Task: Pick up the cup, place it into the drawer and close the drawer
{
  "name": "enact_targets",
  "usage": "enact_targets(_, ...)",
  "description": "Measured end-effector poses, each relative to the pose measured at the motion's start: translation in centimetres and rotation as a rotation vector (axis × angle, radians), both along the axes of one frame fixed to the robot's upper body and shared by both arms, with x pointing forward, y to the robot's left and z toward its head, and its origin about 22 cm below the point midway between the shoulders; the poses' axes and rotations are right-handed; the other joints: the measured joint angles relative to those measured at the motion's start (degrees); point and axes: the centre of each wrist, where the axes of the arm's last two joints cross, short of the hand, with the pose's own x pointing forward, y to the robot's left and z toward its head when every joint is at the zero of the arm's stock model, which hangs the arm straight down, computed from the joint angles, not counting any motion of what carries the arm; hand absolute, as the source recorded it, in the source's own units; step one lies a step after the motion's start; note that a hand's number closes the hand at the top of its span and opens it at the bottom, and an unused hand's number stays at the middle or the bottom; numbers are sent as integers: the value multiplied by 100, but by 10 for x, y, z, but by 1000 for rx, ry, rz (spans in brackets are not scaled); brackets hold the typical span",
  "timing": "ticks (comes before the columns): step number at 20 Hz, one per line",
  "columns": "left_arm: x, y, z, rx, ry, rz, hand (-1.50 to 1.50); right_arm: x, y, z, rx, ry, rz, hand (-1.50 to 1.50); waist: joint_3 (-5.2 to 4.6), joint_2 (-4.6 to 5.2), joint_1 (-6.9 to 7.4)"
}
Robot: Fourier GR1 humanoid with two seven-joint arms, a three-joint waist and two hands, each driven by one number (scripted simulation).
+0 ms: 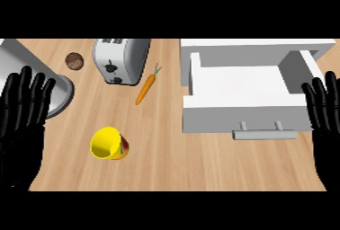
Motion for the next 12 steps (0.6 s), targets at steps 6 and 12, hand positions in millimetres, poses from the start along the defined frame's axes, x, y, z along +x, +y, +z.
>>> enact_targets(6,-6,-20,-1,19,-21,-11,-150,1,8,3,2,3,41,-150,-82,22,42)
enact_targets(12,-12,-36,-18,-137,77,-49,-150,5,11,2,42,70,143,-150,-100,29,55)
